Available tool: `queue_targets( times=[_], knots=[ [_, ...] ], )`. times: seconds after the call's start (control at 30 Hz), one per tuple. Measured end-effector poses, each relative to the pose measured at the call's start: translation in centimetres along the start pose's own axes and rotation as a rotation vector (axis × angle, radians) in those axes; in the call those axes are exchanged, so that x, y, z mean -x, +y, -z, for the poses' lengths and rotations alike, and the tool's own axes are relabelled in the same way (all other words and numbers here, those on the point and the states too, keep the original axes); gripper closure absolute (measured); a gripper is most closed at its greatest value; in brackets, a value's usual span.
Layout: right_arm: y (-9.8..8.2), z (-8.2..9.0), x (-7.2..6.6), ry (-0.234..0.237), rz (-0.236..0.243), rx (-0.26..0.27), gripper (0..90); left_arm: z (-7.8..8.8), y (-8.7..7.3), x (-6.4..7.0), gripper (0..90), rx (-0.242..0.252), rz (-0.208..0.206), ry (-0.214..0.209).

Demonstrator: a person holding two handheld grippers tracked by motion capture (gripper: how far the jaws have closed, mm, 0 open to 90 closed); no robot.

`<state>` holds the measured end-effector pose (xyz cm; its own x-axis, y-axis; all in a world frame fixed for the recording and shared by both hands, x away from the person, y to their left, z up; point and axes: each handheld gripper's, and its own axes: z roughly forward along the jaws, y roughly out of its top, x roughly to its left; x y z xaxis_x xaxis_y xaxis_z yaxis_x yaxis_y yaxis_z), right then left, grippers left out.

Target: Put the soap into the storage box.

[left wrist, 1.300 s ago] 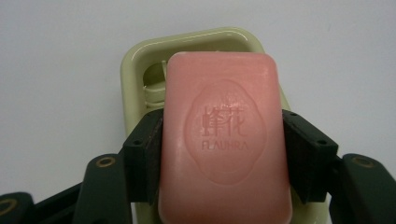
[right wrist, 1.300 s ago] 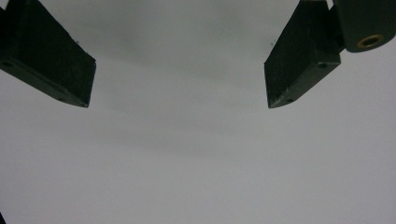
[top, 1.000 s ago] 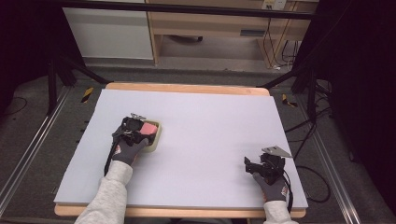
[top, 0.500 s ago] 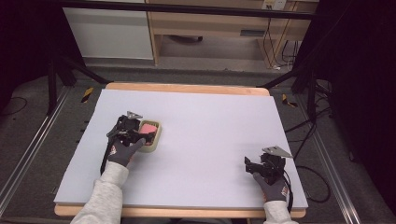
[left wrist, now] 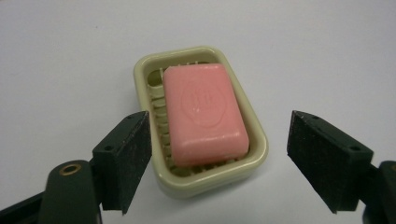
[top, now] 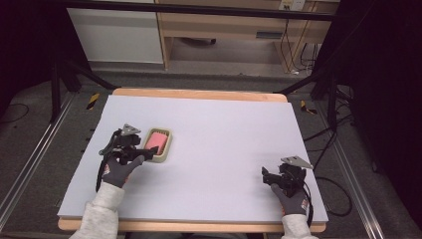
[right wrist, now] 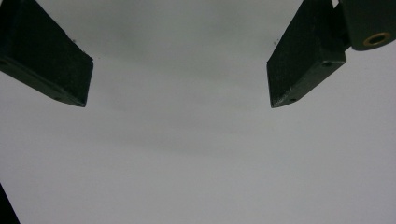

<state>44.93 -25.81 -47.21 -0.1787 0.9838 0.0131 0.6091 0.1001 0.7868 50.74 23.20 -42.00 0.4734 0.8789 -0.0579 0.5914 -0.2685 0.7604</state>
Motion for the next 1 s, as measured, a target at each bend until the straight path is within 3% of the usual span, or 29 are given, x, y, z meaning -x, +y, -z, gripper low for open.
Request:
queue_targets(
  times=[0.2,0.4,0.77,1.0],
  knots=[
    [-0.1,0.0,0.2,-0.008,-0.006,-0.004,6.7,1.4,-1.4,-0.6,21.8,0.031,0.004,0.01],
    [-0.1,0.0,0.5,-0.017,-0.013,-0.015,6.1,2.3,-2.8,-1.2,19.6,0.032,0.005,0.008],
    [-0.2,0.1,0.9,-0.029,-0.007,-0.021,6.0,3.2,-6.4,-3.0,19.3,0.035,0.035,0.072],
    [-0.3,0.2,1.0,-0.034,-0.005,-0.023,6.0,3.7,-7.5,-3.9,18.7,0.024,0.063,0.101]
  ],
)
